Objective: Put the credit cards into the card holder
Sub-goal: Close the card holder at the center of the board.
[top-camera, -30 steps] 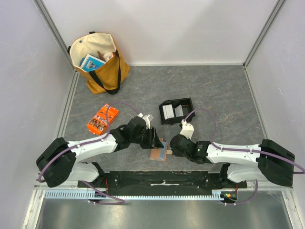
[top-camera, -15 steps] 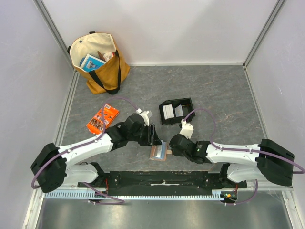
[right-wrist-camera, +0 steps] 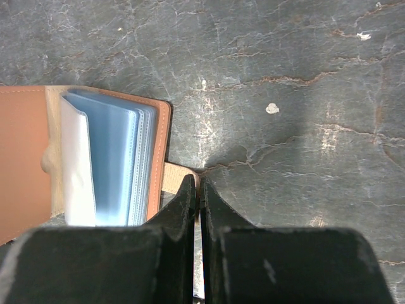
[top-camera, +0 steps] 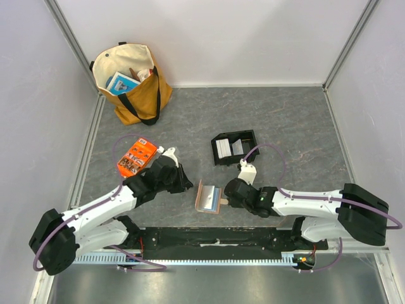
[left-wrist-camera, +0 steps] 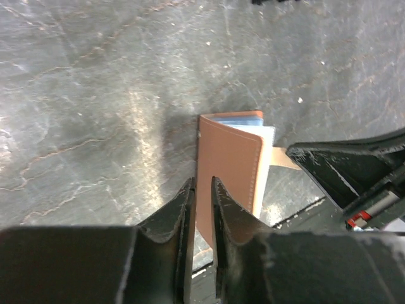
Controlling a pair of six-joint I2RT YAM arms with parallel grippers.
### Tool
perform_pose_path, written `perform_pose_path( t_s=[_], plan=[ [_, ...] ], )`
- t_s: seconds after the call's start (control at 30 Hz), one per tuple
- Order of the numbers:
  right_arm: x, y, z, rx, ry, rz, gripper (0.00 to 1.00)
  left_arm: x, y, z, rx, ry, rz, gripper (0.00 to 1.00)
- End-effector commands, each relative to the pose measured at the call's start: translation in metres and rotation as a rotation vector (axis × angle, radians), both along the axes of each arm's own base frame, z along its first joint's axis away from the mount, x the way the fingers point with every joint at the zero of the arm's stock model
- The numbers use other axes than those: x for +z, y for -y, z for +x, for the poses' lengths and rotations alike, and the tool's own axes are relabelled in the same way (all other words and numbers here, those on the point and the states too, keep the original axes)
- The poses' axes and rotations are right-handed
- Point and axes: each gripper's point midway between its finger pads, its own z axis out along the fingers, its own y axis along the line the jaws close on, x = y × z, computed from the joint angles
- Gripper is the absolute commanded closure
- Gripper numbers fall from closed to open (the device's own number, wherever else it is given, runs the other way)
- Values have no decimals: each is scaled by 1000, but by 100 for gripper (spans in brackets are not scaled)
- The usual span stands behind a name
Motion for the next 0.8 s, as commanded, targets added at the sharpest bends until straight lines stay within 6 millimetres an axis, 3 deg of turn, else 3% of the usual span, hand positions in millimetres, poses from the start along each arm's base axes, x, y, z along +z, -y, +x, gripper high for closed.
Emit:
perform_pose_path(
  t_s=[0.0, 0.07, 0.17, 0.37, 0.77],
  plan=[
    [10, -12, 7, -15, 15, 44, 95, -6, -6, 7, 45, -16, -8, 81],
    [10, -14, 7, -9, 16, 43, 95, -13, 0, 2, 9, -52, -16, 81],
    [10, -14, 7, -10, 13, 41, 95, -23, 9, -6, -43, -92, -37, 90],
    [13, -15, 8, -8, 17, 52, 95, -27, 29, -16, -138, -118, -101, 98],
    [24, -25, 11, 5, 30, 85, 95, -30, 49, -27, -229, -116, -83, 98]
  ],
)
